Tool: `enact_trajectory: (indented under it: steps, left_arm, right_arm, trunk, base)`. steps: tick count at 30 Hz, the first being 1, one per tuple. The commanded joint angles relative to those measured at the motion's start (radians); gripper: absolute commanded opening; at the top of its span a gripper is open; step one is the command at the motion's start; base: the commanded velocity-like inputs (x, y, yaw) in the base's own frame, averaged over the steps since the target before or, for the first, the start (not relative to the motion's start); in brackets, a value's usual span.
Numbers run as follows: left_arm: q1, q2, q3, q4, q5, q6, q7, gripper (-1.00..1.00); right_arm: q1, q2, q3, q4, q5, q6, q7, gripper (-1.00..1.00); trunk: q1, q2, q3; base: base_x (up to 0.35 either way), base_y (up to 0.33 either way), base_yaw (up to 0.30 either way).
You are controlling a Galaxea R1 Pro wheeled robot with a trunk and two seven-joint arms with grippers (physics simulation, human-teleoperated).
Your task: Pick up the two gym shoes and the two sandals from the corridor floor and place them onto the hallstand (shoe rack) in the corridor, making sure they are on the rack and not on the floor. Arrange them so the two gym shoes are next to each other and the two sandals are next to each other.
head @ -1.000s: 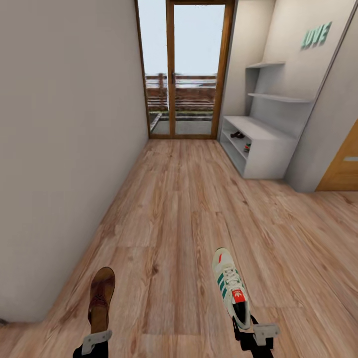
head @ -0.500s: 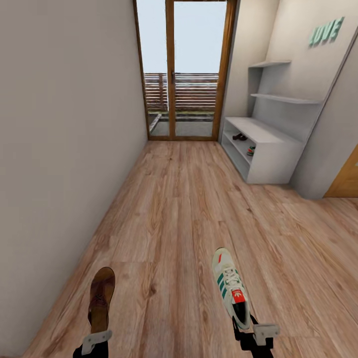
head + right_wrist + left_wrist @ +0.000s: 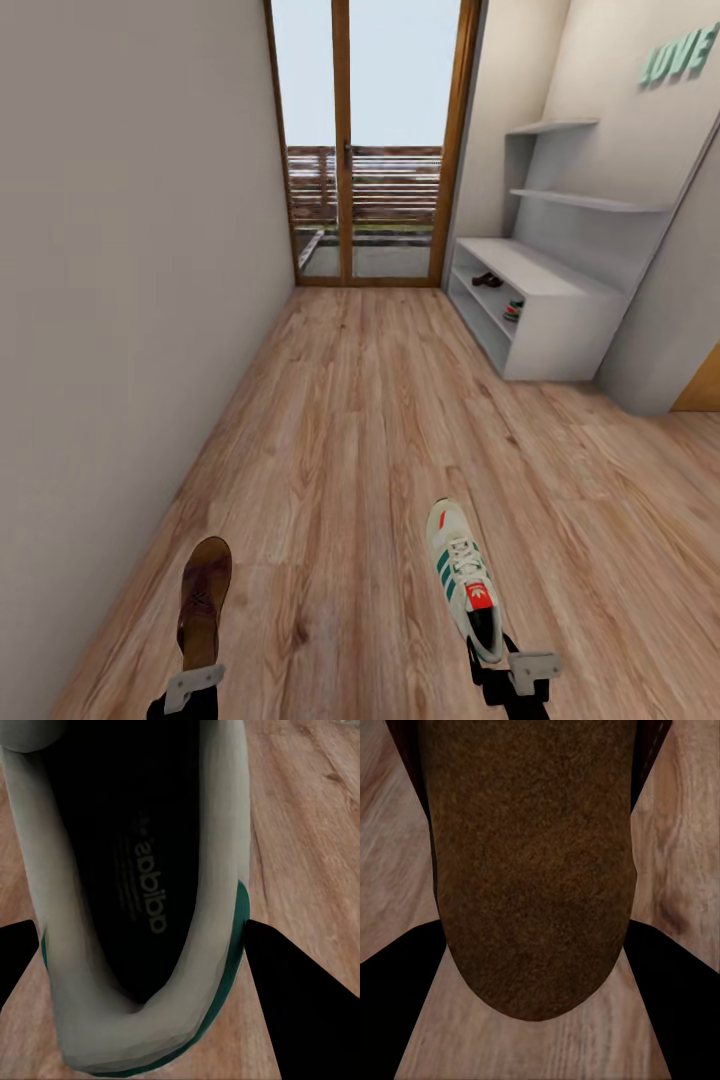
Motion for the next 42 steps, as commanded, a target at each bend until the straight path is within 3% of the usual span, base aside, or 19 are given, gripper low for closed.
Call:
enact_trajectory:
  steps: [1, 42]
  left_arm:
    - [-0.001, -0.001, 0.009, 0.0, -0.005, -0.003, -0.008, -1.0]
    - [-0.001, -0.001, 0.009, 0.0, -0.003, -0.003, -0.008, -1.0]
  right_arm:
    - [-0.001, 0.0, -0.009, 0.001, 0.009, -0.003, 0.001, -1.0]
    - [-0.001, 0.0, -0.008, 0.001, 0.011, -0.003, 0.002, -1.0]
  trunk:
    - [0.0, 0.0, -0.001]
    - [0.0, 0.0, -0.001]
  base:
    - [0.339, 0.0, 0.0]
    - [0.339, 0.0, 0.0]
